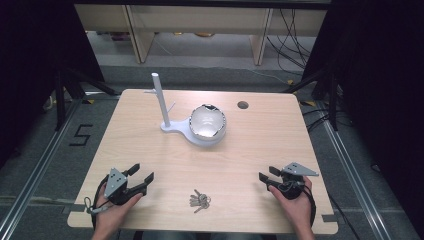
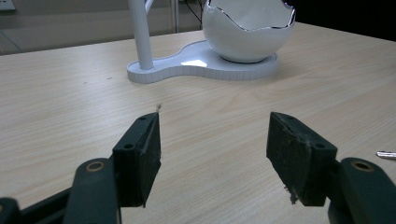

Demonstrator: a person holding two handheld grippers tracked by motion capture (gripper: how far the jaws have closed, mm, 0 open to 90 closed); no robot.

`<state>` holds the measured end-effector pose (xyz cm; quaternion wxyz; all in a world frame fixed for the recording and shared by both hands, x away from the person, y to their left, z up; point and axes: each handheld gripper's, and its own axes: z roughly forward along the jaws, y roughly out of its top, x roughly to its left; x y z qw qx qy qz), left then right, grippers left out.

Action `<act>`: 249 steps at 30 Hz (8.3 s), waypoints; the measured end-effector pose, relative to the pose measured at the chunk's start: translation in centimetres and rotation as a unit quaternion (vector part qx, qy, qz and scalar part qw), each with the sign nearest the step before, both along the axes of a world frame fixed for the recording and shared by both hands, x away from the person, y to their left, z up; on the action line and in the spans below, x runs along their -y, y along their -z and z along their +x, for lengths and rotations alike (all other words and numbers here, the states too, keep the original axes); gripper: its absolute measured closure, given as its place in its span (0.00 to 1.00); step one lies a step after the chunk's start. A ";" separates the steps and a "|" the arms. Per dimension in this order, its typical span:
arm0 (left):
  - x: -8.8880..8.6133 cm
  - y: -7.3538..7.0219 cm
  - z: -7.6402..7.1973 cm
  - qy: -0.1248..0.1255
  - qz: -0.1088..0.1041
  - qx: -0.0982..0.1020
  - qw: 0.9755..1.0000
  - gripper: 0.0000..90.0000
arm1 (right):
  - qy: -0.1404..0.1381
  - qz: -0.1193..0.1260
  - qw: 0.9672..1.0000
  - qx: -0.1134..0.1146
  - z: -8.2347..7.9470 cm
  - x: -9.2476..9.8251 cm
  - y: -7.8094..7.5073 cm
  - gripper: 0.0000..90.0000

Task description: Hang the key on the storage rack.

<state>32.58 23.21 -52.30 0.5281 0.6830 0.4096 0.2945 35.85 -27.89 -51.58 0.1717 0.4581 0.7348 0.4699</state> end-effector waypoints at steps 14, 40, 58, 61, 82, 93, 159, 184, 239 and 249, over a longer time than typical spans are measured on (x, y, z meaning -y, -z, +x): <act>0.3 0.0 0.1 0.007 0.018 -0.006 1.000 0.41 | -0.103 -0.074 0.989 -0.081 0.7 -3.1 -3.6 0.73; 1.0 0.0 0.1 0.017 0.038 -0.002 0.999 0.40 | -0.360 -0.256 0.864 -0.241 3.4 -17.7 -4.5 0.85; 1.0 0.0 0.0 0.020 0.045 -0.008 0.999 0.40 | -0.397 -0.282 0.834 -0.261 3.7 -19.7 -3.3 0.89; 1.1 0.0 0.0 0.021 0.045 -0.008 0.999 0.40 | -0.398 -0.285 0.833 -0.259 3.7 -19.8 -3.3 0.90; 1.2 0.0 -0.1 0.026 0.052 -0.007 0.998 0.40 | -0.404 -0.287 0.831 -0.253 3.3 -19.8 -3.4 0.99; 1.3 0.0 0.0 0.029 0.052 -0.002 0.998 0.40 | -0.404 -0.280 0.840 -0.229 3.4 -19.2 -4.3 0.99; 16.6 -3.1 2.0 0.170 0.065 -0.045 0.982 0.90 | -0.316 -0.200 0.918 -0.133 4.6 -16.6 -11.9 1.00; 12.8 -4.8 3.7 0.146 0.128 -0.049 0.980 0.90 | -0.224 -0.056 0.972 -0.042 4.2 -10.4 -11.0 0.68; 0.1 -12.0 9.0 -0.030 0.071 -0.013 0.997 0.90 | -0.033 0.035 0.998 0.027 -0.6 -0.8 -1.3 0.55; -0.5 -12.9 10.0 -0.042 0.067 -0.011 0.997 0.90 | -0.022 0.037 0.999 0.012 -0.8 -0.8 -1.3 0.55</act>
